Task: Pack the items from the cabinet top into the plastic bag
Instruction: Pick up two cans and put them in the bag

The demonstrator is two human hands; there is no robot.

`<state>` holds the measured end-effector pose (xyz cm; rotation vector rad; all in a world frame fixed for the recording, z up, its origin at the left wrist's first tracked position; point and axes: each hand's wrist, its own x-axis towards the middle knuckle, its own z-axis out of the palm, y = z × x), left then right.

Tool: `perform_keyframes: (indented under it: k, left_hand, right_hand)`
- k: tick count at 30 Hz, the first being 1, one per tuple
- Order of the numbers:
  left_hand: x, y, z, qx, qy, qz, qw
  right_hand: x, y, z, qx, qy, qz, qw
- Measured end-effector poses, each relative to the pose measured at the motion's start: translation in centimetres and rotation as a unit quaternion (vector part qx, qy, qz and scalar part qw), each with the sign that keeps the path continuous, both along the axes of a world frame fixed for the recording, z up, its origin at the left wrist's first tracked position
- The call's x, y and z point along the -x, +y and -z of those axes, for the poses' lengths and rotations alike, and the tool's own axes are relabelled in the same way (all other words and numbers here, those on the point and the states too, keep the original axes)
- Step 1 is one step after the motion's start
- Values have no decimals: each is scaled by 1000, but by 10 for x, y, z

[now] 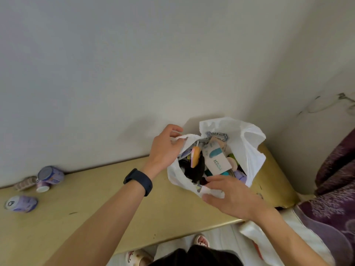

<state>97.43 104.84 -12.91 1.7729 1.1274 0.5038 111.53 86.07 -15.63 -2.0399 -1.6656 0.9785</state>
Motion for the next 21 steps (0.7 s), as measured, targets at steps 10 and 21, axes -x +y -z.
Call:
perform_keyframes:
  k: [10, 21]
  left_hand:
    - [120, 11, 58, 34, -26, -121, 992]
    - [380, 0, 175, 117, 299, -123, 939]
  right_hand:
    - [77, 42, -23, -309, -34, 56, 949]
    - [278, 170, 91, -4, -99, -206, 974]
